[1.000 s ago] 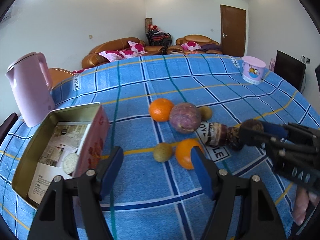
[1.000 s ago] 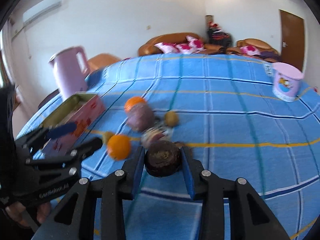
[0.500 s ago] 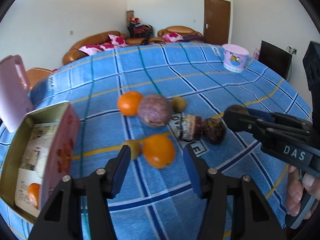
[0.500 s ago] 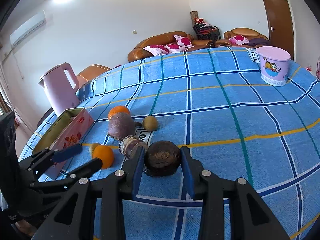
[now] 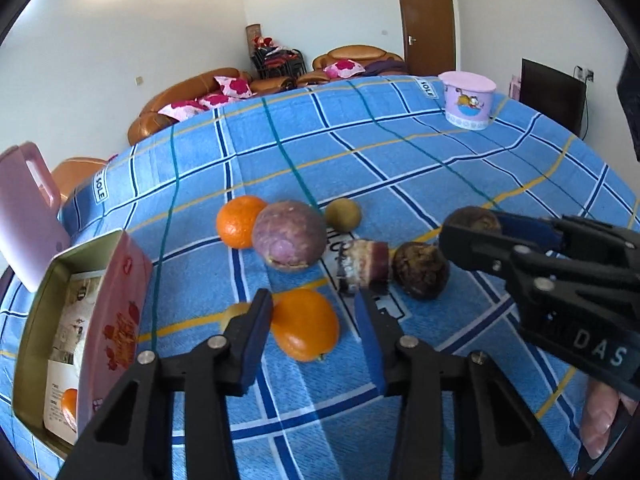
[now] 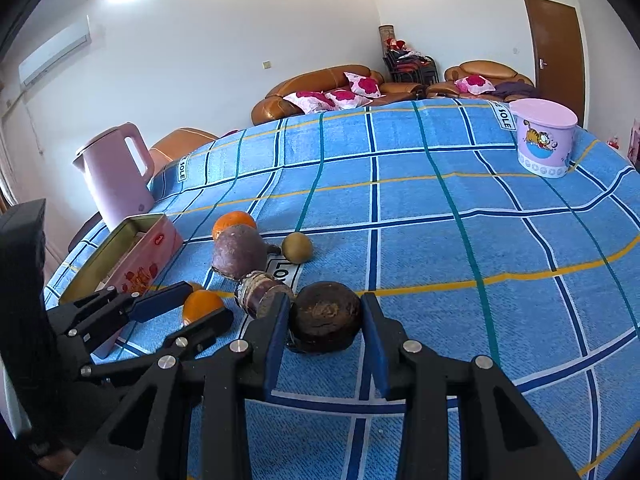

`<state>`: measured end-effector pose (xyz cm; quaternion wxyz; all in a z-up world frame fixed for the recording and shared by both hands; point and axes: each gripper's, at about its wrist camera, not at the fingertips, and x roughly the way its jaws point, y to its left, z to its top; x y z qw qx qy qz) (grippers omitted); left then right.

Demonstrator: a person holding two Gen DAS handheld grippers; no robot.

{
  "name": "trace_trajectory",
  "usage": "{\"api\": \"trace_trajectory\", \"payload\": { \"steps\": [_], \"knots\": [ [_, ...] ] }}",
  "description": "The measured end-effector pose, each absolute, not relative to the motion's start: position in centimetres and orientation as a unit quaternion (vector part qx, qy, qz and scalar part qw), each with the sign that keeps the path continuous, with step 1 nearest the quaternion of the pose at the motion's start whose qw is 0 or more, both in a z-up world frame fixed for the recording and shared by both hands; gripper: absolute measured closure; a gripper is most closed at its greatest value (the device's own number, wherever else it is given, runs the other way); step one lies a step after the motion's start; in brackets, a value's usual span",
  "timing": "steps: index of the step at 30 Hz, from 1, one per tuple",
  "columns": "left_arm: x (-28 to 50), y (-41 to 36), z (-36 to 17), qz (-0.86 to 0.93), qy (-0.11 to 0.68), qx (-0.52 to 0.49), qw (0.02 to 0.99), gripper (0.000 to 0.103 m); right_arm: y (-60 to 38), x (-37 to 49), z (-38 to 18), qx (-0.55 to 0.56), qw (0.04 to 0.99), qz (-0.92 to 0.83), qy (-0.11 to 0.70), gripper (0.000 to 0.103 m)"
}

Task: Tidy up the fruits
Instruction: 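Grasp another orange with the left tool, then carry the orange into the tin box and open the left tool while the right tool carries the dark fruit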

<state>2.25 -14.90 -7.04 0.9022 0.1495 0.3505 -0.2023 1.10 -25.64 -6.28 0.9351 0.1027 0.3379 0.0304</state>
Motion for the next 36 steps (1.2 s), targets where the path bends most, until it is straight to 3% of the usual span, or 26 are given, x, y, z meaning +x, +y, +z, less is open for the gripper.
{"api": "trace_trajectory", "payload": {
  "steps": [12, 36],
  "knots": [
    [2.8, -13.5, -7.3, -0.204, 0.373, 0.123, 0.897, 0.066, -25.5, 1.4, -6.5, 0.102, 0.932, 0.033, 0.347, 0.065],
    [2.0, -10.4, -5.4, -0.201, 0.316, 0.045, 0.926, 0.066, -25.0, -0.3, -5.2, 0.089, 0.95, 0.048, 0.294, 0.065]
  ]
}}
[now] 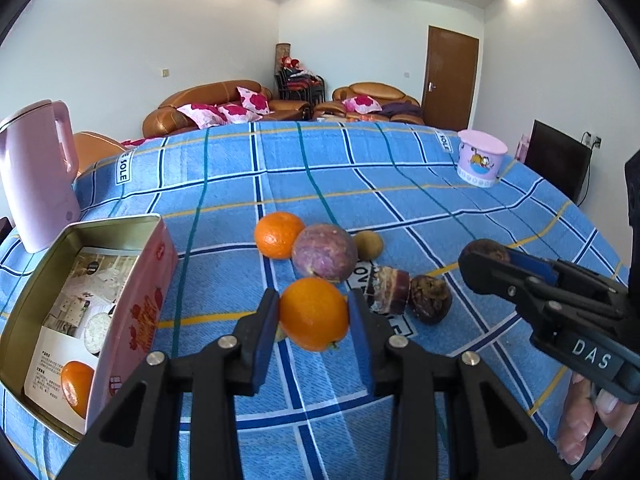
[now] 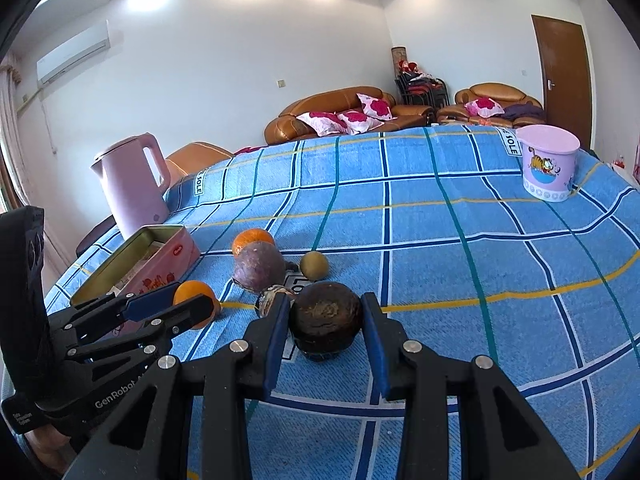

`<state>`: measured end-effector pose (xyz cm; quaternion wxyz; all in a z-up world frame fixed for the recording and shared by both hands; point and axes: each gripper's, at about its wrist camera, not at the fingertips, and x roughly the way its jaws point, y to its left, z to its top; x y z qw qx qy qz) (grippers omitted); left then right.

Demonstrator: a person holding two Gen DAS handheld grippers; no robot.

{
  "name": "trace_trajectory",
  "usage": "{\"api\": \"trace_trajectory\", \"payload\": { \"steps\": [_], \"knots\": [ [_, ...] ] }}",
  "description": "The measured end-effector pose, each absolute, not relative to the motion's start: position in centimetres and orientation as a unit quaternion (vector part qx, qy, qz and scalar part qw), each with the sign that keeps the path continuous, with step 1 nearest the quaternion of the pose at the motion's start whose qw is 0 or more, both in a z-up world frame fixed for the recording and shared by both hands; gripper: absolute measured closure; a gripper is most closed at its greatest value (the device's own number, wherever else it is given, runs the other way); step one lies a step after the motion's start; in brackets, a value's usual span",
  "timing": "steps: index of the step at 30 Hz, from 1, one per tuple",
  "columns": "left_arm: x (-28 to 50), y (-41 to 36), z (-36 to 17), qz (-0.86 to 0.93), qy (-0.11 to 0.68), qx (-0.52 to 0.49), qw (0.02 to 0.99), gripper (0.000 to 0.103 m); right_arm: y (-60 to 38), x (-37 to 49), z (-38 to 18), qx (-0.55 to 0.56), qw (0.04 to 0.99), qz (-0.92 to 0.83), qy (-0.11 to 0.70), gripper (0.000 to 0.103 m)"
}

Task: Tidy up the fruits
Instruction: 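Carry the orange into the tin box and open the left tool while the right tool carries the dark fruit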

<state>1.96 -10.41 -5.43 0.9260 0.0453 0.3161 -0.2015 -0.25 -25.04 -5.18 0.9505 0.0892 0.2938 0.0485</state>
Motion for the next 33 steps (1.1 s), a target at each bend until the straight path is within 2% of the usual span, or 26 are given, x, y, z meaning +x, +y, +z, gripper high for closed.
{"api": "trace_trajectory", "payload": {
  "steps": [33],
  "knots": [
    [-0.3, -9.3, -4.1, -0.178, 0.249, 0.033, 0.951, 0.066, -24.1, -2.2, -4.1, 0.061, 0.969, 0.047, 0.236, 0.065]
  ]
}}
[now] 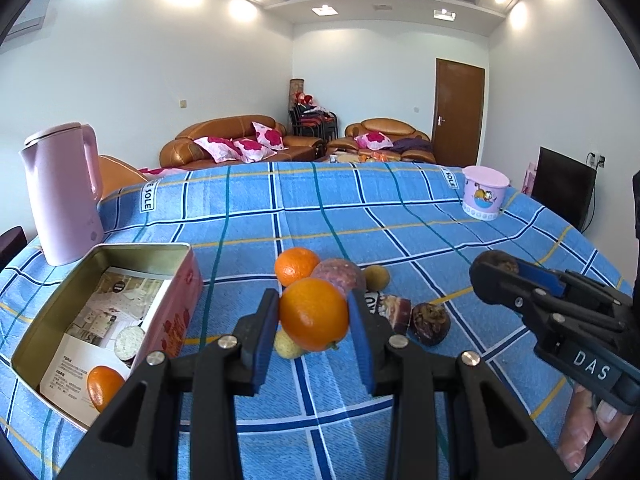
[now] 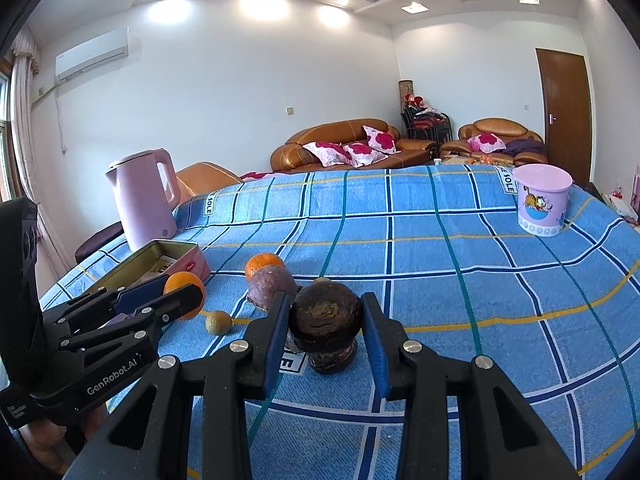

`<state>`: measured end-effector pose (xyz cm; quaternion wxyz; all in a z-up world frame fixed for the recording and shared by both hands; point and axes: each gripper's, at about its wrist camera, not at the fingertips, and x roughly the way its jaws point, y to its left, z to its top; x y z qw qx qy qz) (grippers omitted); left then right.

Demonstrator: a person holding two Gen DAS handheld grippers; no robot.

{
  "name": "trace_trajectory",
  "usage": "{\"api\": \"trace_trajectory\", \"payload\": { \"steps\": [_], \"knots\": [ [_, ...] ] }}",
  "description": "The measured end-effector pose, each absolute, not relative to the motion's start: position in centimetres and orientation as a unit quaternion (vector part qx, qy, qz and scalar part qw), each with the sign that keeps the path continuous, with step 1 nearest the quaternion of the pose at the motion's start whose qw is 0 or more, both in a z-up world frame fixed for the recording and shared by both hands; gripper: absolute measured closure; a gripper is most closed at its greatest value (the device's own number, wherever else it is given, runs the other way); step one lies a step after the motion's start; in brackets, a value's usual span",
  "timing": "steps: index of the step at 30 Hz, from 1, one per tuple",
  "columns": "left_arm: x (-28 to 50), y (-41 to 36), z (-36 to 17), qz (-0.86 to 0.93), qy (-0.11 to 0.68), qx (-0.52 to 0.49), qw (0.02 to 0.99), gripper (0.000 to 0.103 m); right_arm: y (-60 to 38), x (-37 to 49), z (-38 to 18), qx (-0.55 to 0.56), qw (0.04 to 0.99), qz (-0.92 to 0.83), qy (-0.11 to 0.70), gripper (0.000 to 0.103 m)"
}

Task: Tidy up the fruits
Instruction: 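Carry the orange into the tin box and open the left tool while the right tool carries the dark fruit, then lower the dark brown fruit into the tin box with the right tool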

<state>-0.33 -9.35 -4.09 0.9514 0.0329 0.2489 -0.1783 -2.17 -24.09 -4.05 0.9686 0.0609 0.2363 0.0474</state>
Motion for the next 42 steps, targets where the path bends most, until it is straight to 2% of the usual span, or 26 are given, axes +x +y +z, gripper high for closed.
{"api": "trace_trajectory", "payload": {
  "steps": [17, 33, 42],
  "knots": [
    [-0.4, -7.0, -3.7, -0.151, 0.247, 0.017, 0.957, 0.066, -22.6, -2.2, -3.3, 0.038, 0.971, 0.058, 0.231, 0.065],
    [1.1, 1.6, -2.1, -0.06, 0.247, 0.002, 0.967, 0.066, -16.3, 0.3, 3.0, 0.038, 0.965, 0.152, 0.212, 0.065],
    [3.5, 4.8, -3.1, -0.023, 0.279, 0.01, 0.96, 0.066, -11.6, 3.8, 2.9, 0.013, 0.953, 0.19, 0.237, 0.065]
  ]
}}
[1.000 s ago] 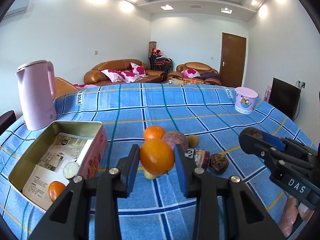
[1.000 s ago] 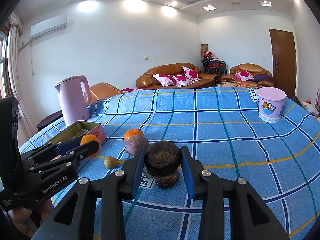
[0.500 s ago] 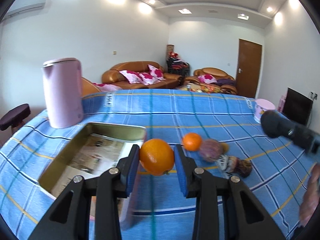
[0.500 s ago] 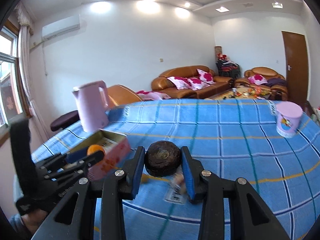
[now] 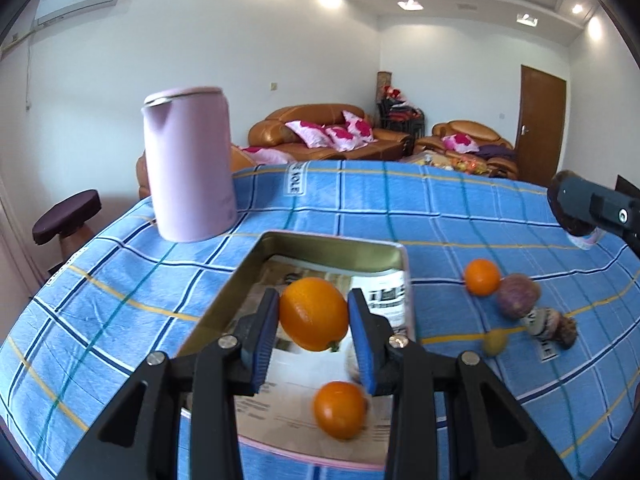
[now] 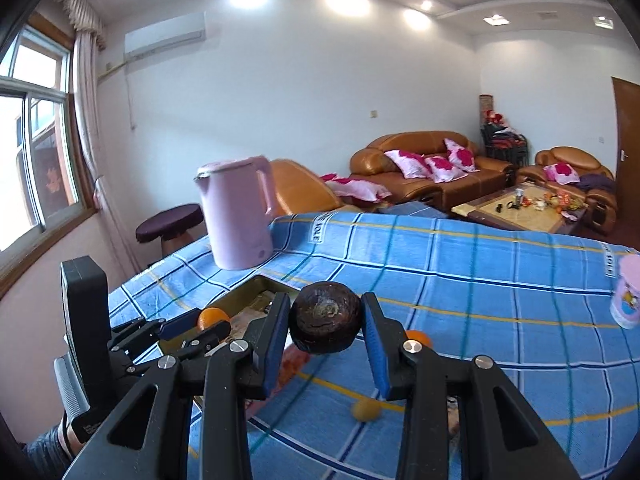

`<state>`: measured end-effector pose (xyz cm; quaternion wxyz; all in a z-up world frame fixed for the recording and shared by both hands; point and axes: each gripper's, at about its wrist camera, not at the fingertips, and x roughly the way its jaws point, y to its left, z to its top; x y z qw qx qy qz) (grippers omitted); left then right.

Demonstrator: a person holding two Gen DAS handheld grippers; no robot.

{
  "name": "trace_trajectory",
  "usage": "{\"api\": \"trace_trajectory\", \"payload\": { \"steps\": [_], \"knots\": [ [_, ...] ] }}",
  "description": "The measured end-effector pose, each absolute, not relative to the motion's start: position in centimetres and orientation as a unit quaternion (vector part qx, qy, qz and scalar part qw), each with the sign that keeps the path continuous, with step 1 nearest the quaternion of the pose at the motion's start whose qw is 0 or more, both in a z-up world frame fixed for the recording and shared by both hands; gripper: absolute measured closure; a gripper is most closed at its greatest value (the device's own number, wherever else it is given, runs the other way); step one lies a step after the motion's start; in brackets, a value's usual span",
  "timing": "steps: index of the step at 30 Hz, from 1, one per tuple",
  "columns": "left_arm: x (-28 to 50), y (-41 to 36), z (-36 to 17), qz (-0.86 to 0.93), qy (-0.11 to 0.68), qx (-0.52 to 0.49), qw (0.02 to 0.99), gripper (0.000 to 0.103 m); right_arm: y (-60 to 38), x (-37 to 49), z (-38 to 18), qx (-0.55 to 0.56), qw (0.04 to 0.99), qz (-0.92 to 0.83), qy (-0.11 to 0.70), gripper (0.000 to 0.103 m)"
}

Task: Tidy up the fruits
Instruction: 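Lower the dark brown fruit into the tin box with the right tool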

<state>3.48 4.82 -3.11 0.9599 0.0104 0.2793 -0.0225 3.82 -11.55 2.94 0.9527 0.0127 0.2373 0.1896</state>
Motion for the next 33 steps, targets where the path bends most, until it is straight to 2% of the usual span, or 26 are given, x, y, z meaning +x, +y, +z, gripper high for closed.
{"api": "trace_trajectory", "payload": {
  "steps": [19, 33],
  "knots": [
    [5.7, 7.1, -5.0, -0.021, 0.333, 0.004, 0.943, 0.066, -5.1, 8.5, -2.6, -0.027, 0.919, 0.226, 0.321, 0.065],
    [7.1, 8.4, -6.5, 0.008, 0.357, 0.007, 0.934, 0.066, -2.3, 9.8, -4.8, -0.045, 0.905, 0.244, 0.345, 0.064]
  ]
}}
